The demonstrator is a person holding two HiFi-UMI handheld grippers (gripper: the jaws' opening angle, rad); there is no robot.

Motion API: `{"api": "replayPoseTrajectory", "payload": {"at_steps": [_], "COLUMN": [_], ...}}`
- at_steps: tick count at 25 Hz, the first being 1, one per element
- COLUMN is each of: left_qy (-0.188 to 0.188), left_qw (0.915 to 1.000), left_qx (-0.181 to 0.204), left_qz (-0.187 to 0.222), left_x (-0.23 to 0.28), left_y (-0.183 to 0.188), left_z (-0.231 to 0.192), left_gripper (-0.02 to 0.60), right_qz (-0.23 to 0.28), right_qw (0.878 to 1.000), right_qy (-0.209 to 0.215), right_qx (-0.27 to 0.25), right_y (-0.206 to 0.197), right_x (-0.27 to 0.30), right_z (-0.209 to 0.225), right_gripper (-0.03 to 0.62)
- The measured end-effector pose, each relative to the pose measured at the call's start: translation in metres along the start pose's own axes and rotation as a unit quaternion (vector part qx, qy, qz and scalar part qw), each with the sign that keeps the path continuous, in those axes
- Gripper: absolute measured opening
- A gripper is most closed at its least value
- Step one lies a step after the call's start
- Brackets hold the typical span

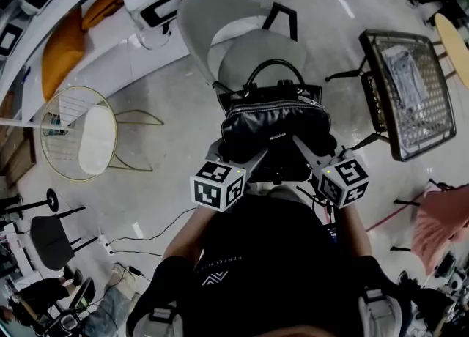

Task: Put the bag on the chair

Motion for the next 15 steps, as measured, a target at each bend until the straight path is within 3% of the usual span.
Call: {"api": "replayPoseTrajectory", "payload": {"at_steps": [9,15], "left_qy": [-0.046,-0.066], "left_qw": [0.9986,0.9960], "left_qx": [0.019,0.060], "left_qz": [-0.017,-0.012], "left_x": [0.017,0.026], "left_y": [0.075,0.083], "left_z": [-0.055,-0.069], "left_gripper": [0.318,0.318], "right_qz": [0.003,0.029], "right_qw": [0.999,0.996], "right_qy": [-0.044,-0.080], "right_qx": [0.021,0.023], "right_y": [0.066,0.065], "right_x": [0.046,0.055], "right_z": [0.025,0.028], "right_gripper": [0.222,0.222]}}
Point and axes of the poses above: the fingertips, and each gripper's own axes: x forward along the fingers, z to its right, y out of its top, the point moved 2 cm from there along -x, backward along the fingers, and after that the axes turned 8 degrees about -z, right-handed, at the moved point
